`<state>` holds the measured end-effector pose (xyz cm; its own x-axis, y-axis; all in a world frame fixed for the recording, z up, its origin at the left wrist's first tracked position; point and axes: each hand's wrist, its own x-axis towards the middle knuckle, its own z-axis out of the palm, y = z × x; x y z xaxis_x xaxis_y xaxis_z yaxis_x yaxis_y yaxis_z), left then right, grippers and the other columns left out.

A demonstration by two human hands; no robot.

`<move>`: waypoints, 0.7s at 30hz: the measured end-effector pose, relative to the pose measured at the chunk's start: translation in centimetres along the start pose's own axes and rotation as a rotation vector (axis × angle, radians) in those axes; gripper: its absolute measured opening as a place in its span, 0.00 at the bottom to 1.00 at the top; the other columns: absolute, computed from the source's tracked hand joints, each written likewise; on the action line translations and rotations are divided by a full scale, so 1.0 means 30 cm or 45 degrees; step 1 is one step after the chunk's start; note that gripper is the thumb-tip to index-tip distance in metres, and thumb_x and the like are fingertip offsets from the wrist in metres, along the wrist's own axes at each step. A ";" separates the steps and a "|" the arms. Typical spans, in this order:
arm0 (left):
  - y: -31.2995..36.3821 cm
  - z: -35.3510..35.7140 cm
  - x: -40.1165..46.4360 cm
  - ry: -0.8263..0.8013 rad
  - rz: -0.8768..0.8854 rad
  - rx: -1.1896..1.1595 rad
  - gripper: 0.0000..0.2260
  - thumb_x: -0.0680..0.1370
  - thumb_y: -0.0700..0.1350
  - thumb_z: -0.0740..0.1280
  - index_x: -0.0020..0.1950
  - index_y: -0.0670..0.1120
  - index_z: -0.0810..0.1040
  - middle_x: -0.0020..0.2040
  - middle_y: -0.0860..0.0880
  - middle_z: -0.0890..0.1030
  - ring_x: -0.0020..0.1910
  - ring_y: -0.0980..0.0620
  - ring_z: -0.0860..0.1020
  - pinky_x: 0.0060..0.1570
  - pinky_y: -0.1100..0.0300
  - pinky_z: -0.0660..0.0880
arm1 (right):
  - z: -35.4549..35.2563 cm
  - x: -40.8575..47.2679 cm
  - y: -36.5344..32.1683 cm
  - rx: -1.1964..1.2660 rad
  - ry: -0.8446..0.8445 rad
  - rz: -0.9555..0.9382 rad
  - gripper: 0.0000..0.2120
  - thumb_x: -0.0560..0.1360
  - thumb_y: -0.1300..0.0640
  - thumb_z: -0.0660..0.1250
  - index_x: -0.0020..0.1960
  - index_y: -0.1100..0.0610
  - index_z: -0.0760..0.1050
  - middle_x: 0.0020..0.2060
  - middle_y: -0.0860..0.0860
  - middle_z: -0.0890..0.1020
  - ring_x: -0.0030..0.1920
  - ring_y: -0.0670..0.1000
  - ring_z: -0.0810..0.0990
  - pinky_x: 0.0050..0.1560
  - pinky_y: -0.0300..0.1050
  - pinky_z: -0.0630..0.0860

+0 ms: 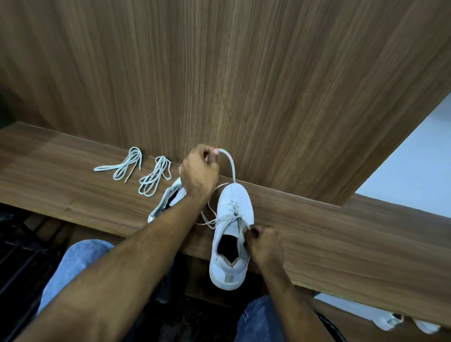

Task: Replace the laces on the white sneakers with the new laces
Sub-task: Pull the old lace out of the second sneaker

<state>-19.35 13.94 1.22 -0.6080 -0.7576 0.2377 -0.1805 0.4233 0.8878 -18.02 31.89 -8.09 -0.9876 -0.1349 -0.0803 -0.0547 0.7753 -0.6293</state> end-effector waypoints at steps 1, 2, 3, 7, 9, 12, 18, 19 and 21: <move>0.006 -0.005 0.016 -0.054 0.036 0.055 0.04 0.78 0.50 0.66 0.48 0.52 0.79 0.48 0.51 0.83 0.49 0.48 0.80 0.55 0.49 0.75 | 0.001 0.002 0.002 -0.005 0.005 -0.004 0.09 0.75 0.48 0.65 0.45 0.52 0.82 0.38 0.51 0.84 0.42 0.55 0.82 0.41 0.44 0.74; 0.002 -0.002 0.020 -0.134 0.080 0.139 0.05 0.77 0.50 0.67 0.51 0.52 0.79 0.51 0.51 0.82 0.52 0.49 0.79 0.56 0.49 0.74 | 0.003 0.005 0.006 -0.006 0.007 -0.001 0.09 0.75 0.48 0.66 0.46 0.51 0.82 0.38 0.51 0.84 0.42 0.55 0.82 0.41 0.43 0.73; -0.009 0.001 0.009 -0.211 0.120 0.242 0.08 0.77 0.50 0.67 0.55 0.51 0.78 0.54 0.51 0.80 0.54 0.49 0.78 0.57 0.48 0.74 | 0.005 0.005 0.008 -0.006 0.009 -0.003 0.09 0.75 0.48 0.66 0.46 0.51 0.82 0.38 0.51 0.84 0.42 0.55 0.82 0.41 0.43 0.73; -0.105 0.031 -0.108 -0.468 0.221 0.347 0.06 0.73 0.52 0.69 0.47 0.52 0.77 0.49 0.51 0.78 0.52 0.48 0.77 0.50 0.52 0.75 | 0.010 0.007 0.010 0.012 0.002 0.021 0.09 0.76 0.48 0.65 0.46 0.51 0.82 0.38 0.51 0.84 0.41 0.53 0.82 0.39 0.41 0.71; -0.150 0.040 -0.192 -0.663 0.239 0.399 0.08 0.72 0.53 0.70 0.46 0.53 0.75 0.47 0.52 0.78 0.48 0.49 0.77 0.46 0.54 0.75 | 0.013 0.010 0.013 -0.002 0.005 0.022 0.09 0.75 0.48 0.65 0.46 0.50 0.81 0.39 0.51 0.84 0.43 0.55 0.82 0.39 0.41 0.71; -0.189 0.040 -0.269 -0.700 0.232 0.524 0.06 0.73 0.50 0.68 0.46 0.54 0.72 0.47 0.51 0.80 0.49 0.46 0.79 0.46 0.52 0.76 | 0.013 0.011 0.015 -0.024 0.027 0.001 0.08 0.74 0.49 0.65 0.45 0.50 0.81 0.39 0.51 0.84 0.43 0.56 0.82 0.42 0.44 0.74; -0.241 -0.005 -0.268 -0.573 -0.128 0.431 0.10 0.75 0.56 0.67 0.45 0.50 0.79 0.48 0.46 0.83 0.50 0.42 0.79 0.48 0.54 0.75 | 0.011 0.021 0.019 -0.021 0.013 -0.041 0.08 0.74 0.49 0.66 0.48 0.50 0.81 0.42 0.51 0.85 0.46 0.55 0.82 0.45 0.45 0.77; -0.249 -0.012 -0.273 -0.580 -0.134 0.437 0.13 0.75 0.58 0.67 0.45 0.49 0.80 0.47 0.44 0.83 0.49 0.42 0.80 0.47 0.54 0.75 | 0.009 0.021 0.014 -0.050 0.016 -0.068 0.09 0.75 0.49 0.66 0.52 0.49 0.80 0.45 0.51 0.85 0.48 0.56 0.82 0.46 0.45 0.77; -0.256 -0.015 -0.283 -0.611 -0.096 0.477 0.15 0.76 0.58 0.65 0.42 0.46 0.79 0.45 0.43 0.83 0.48 0.41 0.80 0.45 0.55 0.74 | -0.004 0.018 -0.010 -0.194 0.000 -0.171 0.13 0.76 0.51 0.64 0.61 0.46 0.74 0.49 0.52 0.84 0.51 0.58 0.81 0.47 0.46 0.74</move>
<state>-12.46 16.91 -7.43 -0.8477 -0.5207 -0.1015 -0.4430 0.5895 0.6754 -18.55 31.64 -7.86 -0.9699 -0.2436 -0.0031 -0.2079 0.8345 -0.5103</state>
